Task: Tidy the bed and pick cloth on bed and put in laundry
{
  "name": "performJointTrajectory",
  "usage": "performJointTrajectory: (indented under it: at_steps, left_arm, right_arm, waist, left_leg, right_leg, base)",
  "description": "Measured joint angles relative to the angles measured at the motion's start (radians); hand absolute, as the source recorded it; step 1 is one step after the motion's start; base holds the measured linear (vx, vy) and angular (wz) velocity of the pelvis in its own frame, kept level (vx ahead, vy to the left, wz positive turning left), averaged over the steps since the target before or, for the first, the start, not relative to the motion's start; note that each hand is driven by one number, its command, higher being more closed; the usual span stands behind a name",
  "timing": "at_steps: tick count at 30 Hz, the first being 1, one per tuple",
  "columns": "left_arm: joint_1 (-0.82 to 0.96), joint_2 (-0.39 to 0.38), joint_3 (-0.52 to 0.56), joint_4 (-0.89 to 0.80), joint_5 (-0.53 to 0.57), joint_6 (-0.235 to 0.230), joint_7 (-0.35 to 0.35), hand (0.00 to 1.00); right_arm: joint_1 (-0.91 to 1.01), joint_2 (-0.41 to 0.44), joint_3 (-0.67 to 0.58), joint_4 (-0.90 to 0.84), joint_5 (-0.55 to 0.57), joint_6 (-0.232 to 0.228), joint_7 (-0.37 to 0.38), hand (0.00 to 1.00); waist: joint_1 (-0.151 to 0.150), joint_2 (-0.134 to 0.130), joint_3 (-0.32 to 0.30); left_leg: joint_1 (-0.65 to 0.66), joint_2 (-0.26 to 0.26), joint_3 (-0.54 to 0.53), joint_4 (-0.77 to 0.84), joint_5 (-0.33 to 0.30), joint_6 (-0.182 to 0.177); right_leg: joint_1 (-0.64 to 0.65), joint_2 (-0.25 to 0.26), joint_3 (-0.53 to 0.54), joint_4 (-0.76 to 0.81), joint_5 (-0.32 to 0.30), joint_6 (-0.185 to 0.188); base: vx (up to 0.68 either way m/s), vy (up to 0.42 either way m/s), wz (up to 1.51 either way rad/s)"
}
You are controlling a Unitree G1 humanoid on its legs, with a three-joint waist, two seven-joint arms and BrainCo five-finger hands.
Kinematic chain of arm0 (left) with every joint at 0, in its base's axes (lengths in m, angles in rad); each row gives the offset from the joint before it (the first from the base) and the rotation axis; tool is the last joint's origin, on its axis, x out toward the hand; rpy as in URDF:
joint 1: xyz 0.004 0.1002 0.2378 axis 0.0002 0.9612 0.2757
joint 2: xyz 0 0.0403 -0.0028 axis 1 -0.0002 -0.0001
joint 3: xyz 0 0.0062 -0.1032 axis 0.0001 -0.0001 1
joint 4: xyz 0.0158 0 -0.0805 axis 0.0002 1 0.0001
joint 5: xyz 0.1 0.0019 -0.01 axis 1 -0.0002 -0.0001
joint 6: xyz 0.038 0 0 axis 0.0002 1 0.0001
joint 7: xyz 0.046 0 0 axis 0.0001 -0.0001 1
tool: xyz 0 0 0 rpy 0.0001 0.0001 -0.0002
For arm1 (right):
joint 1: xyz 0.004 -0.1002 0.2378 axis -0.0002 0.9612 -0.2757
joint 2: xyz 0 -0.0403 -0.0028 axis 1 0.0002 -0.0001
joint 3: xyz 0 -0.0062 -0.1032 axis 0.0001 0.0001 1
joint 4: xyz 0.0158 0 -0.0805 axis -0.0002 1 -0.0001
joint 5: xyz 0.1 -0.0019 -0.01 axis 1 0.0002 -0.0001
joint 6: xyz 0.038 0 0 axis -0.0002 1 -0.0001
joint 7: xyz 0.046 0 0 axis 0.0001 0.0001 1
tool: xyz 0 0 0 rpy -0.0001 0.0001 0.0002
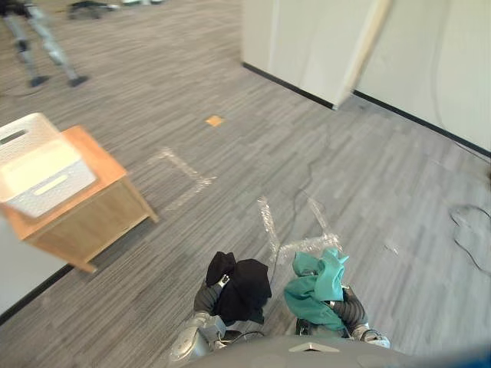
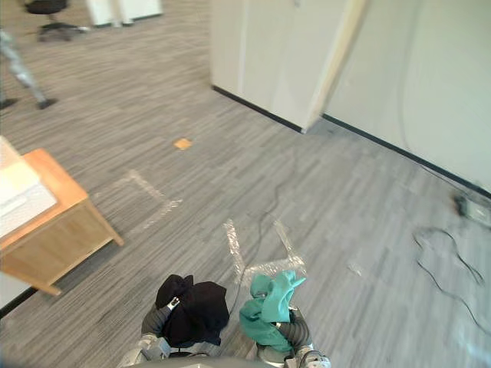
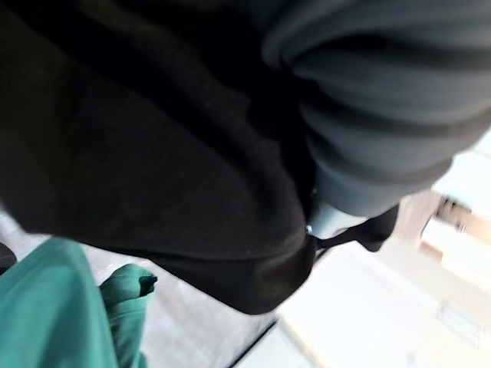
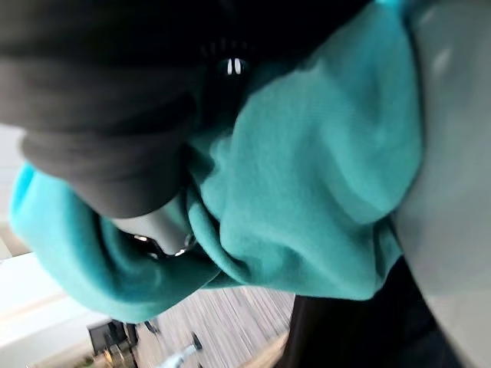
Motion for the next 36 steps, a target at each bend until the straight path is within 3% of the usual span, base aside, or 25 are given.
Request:
performJointTrajectory:
  at_steps: [1,2,3,4,6,7,8,9,11,13,15,16,18,20,22,24,25,26,27,28,29,30,31,33,36]
  left_arm:
    - [0.016,0.011,0.003,-0.002,0.027,-0.009,-0.016,1.00]
    - [0.028,0.010,0.007,0.005,0.037,-0.011,-0.026,1.00]
    - [0.031,0.006,0.007,0.007,0.037,-0.011,-0.032,1.00]
    - [0.053,-0.009,0.008,0.012,0.037,-0.014,-0.053,1.00]
    - [0.053,-0.011,0.016,0.037,0.036,-0.016,-0.065,1.00]
    - [0.040,-0.014,0.040,0.047,0.031,-0.012,-0.069,1.00]
    - [0.031,-0.023,0.047,0.047,0.028,-0.010,-0.095,1.00]
    - [0.027,-0.029,0.051,0.047,0.029,-0.011,-0.109,1.00]
    - [0.025,-0.053,0.080,0.045,0.031,-0.018,-0.148,1.00]
    - [0.021,-0.059,0.085,0.029,0.031,-0.015,-0.171,1.00]
    - [0.028,-0.052,0.085,-0.004,0.033,-0.002,-0.212,1.00]
    - [0.028,-0.051,0.085,-0.009,0.035,0.004,-0.220,1.00]
    - [0.020,-0.042,0.077,-0.011,0.035,0.049,-0.266,1.00]
    - [0.004,-0.034,0.050,-0.011,0.030,0.082,-0.314,1.00]
    - [-0.016,-0.032,0.008,-0.010,0.009,0.138,-0.370,1.00]
    - [-0.019,-0.022,-0.009,-0.022,-0.014,0.189,-0.403,1.00]
    - [-0.017,-0.021,-0.007,-0.034,-0.032,0.222,-0.405,1.00]
    - [-0.011,-0.006,-0.005,-0.047,-0.055,0.242,-0.392,1.00]
    - [-0.014,-0.013,-0.002,-0.039,-0.067,0.249,-0.375,1.00]
    - [-0.017,-0.008,-0.001,-0.041,-0.070,0.257,-0.331,1.00]
    - [-0.016,-0.006,-0.001,-0.038,-0.071,0.256,-0.290,1.00]
    - [-0.017,-0.005,-0.002,-0.039,-0.071,0.256,-0.272,1.00]
    - [-0.018,0.006,-0.004,-0.045,-0.068,0.244,-0.228,1.00]
    - [-0.014,0.014,-0.003,-0.044,-0.054,0.223,-0.167,1.00]
    - [-0.021,0.032,-0.004,-0.029,-0.007,0.189,-0.075,1.00]
  right_arm:
    - [0.002,0.003,0.005,0.001,0.008,-0.001,-0.007,1.00]
    - [-0.004,-0.002,0.013,0.003,0.012,-0.001,-0.016,1.00]
    - [-0.006,-0.003,0.017,0.002,0.013,-0.001,-0.021,1.00]
    - [-0.005,-0.043,0.015,-0.018,0.023,-0.016,-0.023,1.00]
    - [-0.027,-0.054,0.012,0.003,0.041,-0.015,-0.036,1.00]
    - [-0.062,-0.054,0.001,0.043,0.044,-0.009,-0.049,1.00]
    - [-0.073,-0.056,-0.008,0.059,0.047,-0.008,-0.048,1.00]
    - [-0.075,-0.061,-0.010,0.061,0.050,-0.008,-0.045,1.00]
    - [-0.081,-0.084,-0.014,0.063,0.049,-0.010,-0.029,1.00]
    - [-0.094,-0.094,-0.043,0.064,0.048,-0.010,-0.013,1.00]
    - [-0.095,-0.097,-0.077,0.062,0.031,-0.011,0.013,1.00]
    - [-0.097,-0.096,-0.083,0.059,0.029,-0.013,0.022,1.00]
    - [-0.094,-0.093,-0.090,0.041,0.000,-0.023,0.045,1.00]
    - [-0.074,-0.088,-0.089,0.031,-0.022,-0.034,0.058,1.00]
    - [-0.056,-0.089,-0.081,0.031,-0.048,-0.039,0.065,1.00]
    - [-0.052,-0.089,-0.073,0.031,-0.063,-0.038,0.062,1.00]
    - [-0.056,-0.086,-0.067,0.031,-0.074,-0.032,0.059,1.00]
    - [-0.058,-0.082,-0.065,0.031,-0.081,-0.021,0.058,1.00]
    - [-0.059,-0.088,-0.065,0.031,-0.084,-0.015,0.058,1.00]
    - [-0.084,-0.088,-0.062,0.030,-0.087,0.013,0.050,1.00]
    - [-0.100,-0.087,-0.059,0.030,-0.086,0.032,0.042,1.00]
    - [-0.101,-0.079,-0.058,0.030,-0.086,0.035,0.038,1.00]
    - [-0.088,-0.062,-0.041,0.024,-0.086,0.036,0.038,1.00]
    - [-0.062,-0.042,-0.032,0.010,-0.086,0.036,0.035,1.00]
    - [-0.026,-0.034,-0.012,-0.023,-0.075,0.029,-0.003,1.00]
  waist:
    - [-0.003,-0.005,0.007]
    - [0.002,-0.002,0.006]
    - [0.003,0.025,-0.001]
    - [-0.005,0.080,-0.011]
    - [-0.002,0.091,-0.006]
    - [-0.005,0.082,-0.003]
    - [-0.007,0.086,0.004]
    - [-0.008,0.097,0.012]
    - [0.008,0.122,0.028]
    - [0.003,0.125,0.039]
    - [0.011,0.119,0.042]
    - [0.010,0.117,0.043]
    - [0.001,0.116,0.044]
    - [-0.002,0.113,0.041]
    - [-0.015,0.111,0.038]
    - [-0.020,0.112,0.023]
    - [-0.014,0.093,0.007]
    - [-0.003,0.071,-0.023]
    - [-0.001,0.074,-0.029]
    - [-0.002,0.067,-0.026]
    - [-0.003,0.063,-0.025]
    - [-0.006,0.066,-0.024]
    - [-0.016,0.049,-0.009]
    - [-0.016,0.040,-0.011]
    - [-0.032,0.012,-0.012]
  left_leg:
    - [0.026,0.009,0.006,0.022,-0.059,-0.016]
    - [0.038,0.040,0.002,0.063,-0.114,-0.040]
    - [0.038,0.070,0.004,0.080,-0.144,-0.051]
    - [0.048,0.150,0.001,0.109,-0.191,-0.081]
    - [0.035,0.170,0.014,0.182,-0.188,-0.098]
    - [-0.052,0.174,0.044,0.367,-0.145,-0.100]
    - [-0.159,0.193,0.061,0.576,-0.048,-0.111]
    - [-0.201,0.211,0.069,0.666,0.023,-0.122]
    - [-0.308,0.273,0.125,0.883,0.232,-0.127]
    - [-0.408,0.255,0.152,0.982,0.155,-0.121]
    - [-0.454,0.203,0.216,0.806,0.065,-0.145]
    - [-0.449,0.191,0.232,0.711,0.058,-0.147]
    - [-0.391,0.142,0.317,0.261,0.084,-0.147]
    - [-0.364,0.123,0.395,0.037,0.158,-0.131]
    - [-0.387,0.137,0.500,0.010,0.194,-0.101]
    - [-0.402,0.152,0.586,0.011,0.242,-0.043]
    - [-0.401,0.136,0.609,0.011,0.255,-0.001]
    - [-0.400,0.098,0.604,0.008,0.227,0.025]
    - [-0.394,0.089,0.599,0.010,0.208,0.043]
    - [-0.360,0.066,0.577,0.025,0.186,0.058]
    - [-0.322,0.056,0.542,0.031,0.149,0.064]
    - [-0.289,0.053,0.512,0.029,0.135,0.064]
    - [-0.216,0.049,0.432,0.026,0.099,0.060]
    - [-0.163,0.049,0.351,0.018,0.071,0.054]
    - [-0.093,0.048,0.190,-0.009,0.039,0.038]
  right_leg:
    - [0.009,-0.002,0.003,0.012,0.014,-0.012]
    - [0.011,0.014,0.006,0.068,0.084,-0.047]
    - [0.003,0.037,0.002,0.103,0.088,-0.056]
    - [-0.020,0.097,-0.022,0.206,0.038,-0.119]
    - [-0.021,0.114,-0.043,0.258,-0.015,-0.141]
    - [-0.007,0.117,-0.057,0.263,-0.038,-0.158]
    - [0.033,0.134,-0.076,0.225,-0.045,-0.166]
    - [0.071,0.154,-0.085,0.188,-0.048,-0.171]
    - [0.200,0.206,-0.094,0.036,-0.045,-0.174]
    - [0.260,0.207,-0.094,-0.016,-0.045,-0.175]
    - [0.322,0.200,-0.100,-0.079,-0.046,-0.176]
    - [0.334,0.198,-0.102,-0.089,-0.046,-0.176]
    - [0.375,0.199,-0.127,-0.115,-0.054,-0.180]
    - [0.413,0.202,-0.154,-0.146,-0.068,-0.167]
    - [0.443,0.202,-0.201,-0.164,-0.094,-0.140]
    - [0.447,0.196,-0.235,-0.137,-0.144,-0.105]
    - [0.436,0.161,-0.251,-0.080,-0.196,-0.068]
    - [0.411,0.109,-0.260,0.022,-0.237,-0.013]
    - [0.373,0.081,-0.249,0.127,-0.243,0.002]
    - [0.285,0.004,-0.223,0.398,-0.233,0.040]
    - [0.195,-0.050,-0.185,0.654,-0.100,0.071]
    - [0.160,-0.073,-0.168,0.758,-0.006,0.075]
    - [0.118,-0.112,-0.165,0.938,-0.014,0.038]
    - [0.072,-0.125,-0.161,0.991,-0.053,-0.024]
    - [-0.037,-0.085,-0.113,0.799,-0.125,-0.012]
  base:
    - [0.30,-0.332,0.67]
    - [0.29,-0.341,0.54]
    - [0.39,-0.451,0.33]
    - [0.46,-0.465,0.20]
    - [0.44,-0.433,0.15]
    - [0.33,-0.403,0.19]
    - [0.30,-0.385,0.20]
    - [0.22,-0.268,0.12]
    - [0.32,-0.227,-0.04]
    - [0.23,-0.168,0.10]
    - [0.20,-0.152,-0.02]
    - [0.26,-0.128,-0.09]
    - [0.25,-0.057,0.04]
    - [0.28,0.002,0.36]
    - [0.35,0.047,0.68]
    - [0.33,0.091,0.62]
    - [0.42,0.118,0.46]
    - [0.44,0.111,0.43]
    - [0.58,0.162,0.50]
    - [0.60,0.165,0.68]
    - [0.59,0.163,0.86]
    - [0.49,0.075,1.37]
    - [0.51,0.006,1.51]
    - [0.51,-0.054,1.44]
    - [0.42,-0.139,1.44]
